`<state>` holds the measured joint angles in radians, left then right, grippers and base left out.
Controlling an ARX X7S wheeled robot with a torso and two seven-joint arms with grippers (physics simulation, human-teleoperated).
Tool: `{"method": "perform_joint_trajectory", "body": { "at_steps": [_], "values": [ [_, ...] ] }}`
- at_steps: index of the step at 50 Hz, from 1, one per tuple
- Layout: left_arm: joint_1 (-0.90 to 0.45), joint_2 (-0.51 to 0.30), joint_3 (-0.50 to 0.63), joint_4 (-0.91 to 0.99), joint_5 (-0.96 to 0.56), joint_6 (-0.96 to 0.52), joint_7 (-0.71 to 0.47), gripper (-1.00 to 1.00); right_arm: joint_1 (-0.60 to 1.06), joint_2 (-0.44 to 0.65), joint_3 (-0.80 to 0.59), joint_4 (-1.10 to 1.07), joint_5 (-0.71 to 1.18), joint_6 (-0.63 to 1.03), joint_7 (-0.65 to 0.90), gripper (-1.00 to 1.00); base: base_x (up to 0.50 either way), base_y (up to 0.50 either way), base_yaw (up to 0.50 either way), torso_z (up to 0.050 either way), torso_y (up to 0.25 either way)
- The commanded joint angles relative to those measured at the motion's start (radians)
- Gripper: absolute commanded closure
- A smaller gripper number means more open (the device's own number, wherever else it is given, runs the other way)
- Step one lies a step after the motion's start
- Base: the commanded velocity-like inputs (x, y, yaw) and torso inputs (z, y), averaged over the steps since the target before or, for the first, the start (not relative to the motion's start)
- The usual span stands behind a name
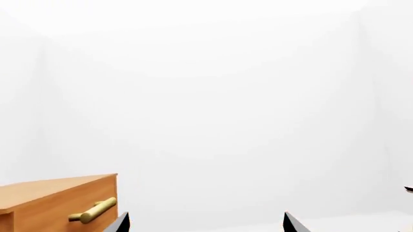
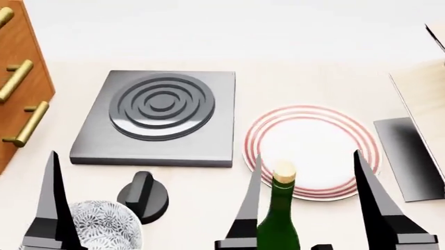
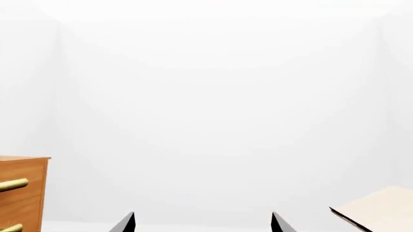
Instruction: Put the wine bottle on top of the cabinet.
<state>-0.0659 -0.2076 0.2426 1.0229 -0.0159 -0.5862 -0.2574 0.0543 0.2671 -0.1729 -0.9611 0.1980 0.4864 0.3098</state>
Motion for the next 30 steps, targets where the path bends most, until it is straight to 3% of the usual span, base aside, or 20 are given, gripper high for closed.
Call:
{"method": "perform_joint_trajectory", "body": {
  "at_steps": [1,24,30],
  "values": [
    [-0.003,-0.007,0.001,-0.001,-0.007,0.0,-0.007,-1.0,0.007,0.017,-0.019,-0.005,-0.008,0.004,0.015,-1.0,0.0,0.5,0.0,0.0,0.0],
    [-0.012,-0.021,0.008,0.01,-0.022,-0.015,-0.026,-1.0,0.01,0.034,-0.021,-0.004,0.019,-0.009,0.033,-1.0,0.0,0.5,0.0,0.0,0.0],
    [-0.012,-0.024,0.01,0.005,-0.027,-0.011,-0.031,-1.0,0.006,0.035,-0.018,-0.006,0.038,-0.019,0.036,-1.0,0.0,0.0,0.0,0.0,0.0]
  ]
}}
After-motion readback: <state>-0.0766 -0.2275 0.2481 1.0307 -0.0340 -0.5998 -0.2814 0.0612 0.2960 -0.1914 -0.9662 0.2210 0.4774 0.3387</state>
